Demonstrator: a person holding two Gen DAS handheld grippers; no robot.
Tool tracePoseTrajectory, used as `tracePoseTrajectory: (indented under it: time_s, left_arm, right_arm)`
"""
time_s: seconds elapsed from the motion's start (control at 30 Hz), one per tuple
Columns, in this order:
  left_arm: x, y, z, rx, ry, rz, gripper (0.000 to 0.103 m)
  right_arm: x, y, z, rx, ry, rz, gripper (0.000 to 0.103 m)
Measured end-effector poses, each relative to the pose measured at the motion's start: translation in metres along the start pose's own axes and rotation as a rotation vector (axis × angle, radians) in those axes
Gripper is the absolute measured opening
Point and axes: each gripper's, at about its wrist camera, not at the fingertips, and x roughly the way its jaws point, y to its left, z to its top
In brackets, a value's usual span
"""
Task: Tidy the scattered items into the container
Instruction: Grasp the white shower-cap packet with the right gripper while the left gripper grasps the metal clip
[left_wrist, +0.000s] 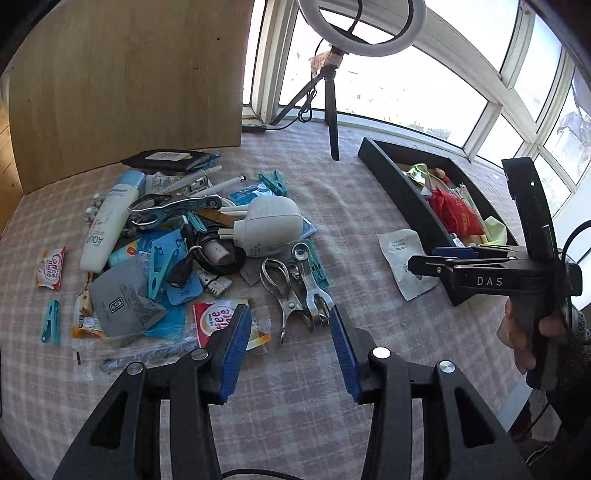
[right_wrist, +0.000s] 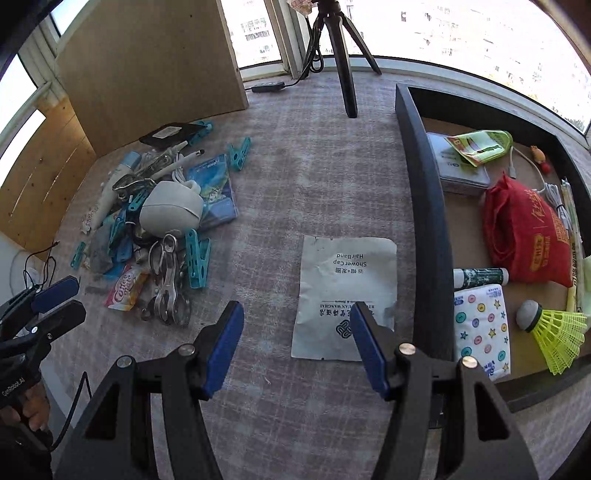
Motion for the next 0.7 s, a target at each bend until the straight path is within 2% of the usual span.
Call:
tracePoseTrajectory:
  time_s: [0.17, 0.4, 0.5, 0.7]
  left_arm:
    - [0.042, -0.022, -0.005, 0.019, 0.068, -0.007, 0.041]
    - [0.064, -0.031, 0.000, 0.047, 0.083, -0.013, 0.039]
    - [0.069, -0.032, 0.003, 0.055, 0.067, 0.016, 0.033]
    - [0.072, -0.034, 0.009, 0.040, 0.058, 0.018, 0.031]
  right_arm:
    - [0.010, -0.009, -0.001, 0.029, 0.011, -0.034, 0.059]
    - [0.020, -0.014, 0.003, 0.035, 0.023, -0.065, 0.059]
    - [0.025, -0.016, 0.006, 0.032, 0.023, -0.086, 0.064]
    - [0.031, -0.009, 0.009, -0.009, 0.032, -0.134, 0.068]
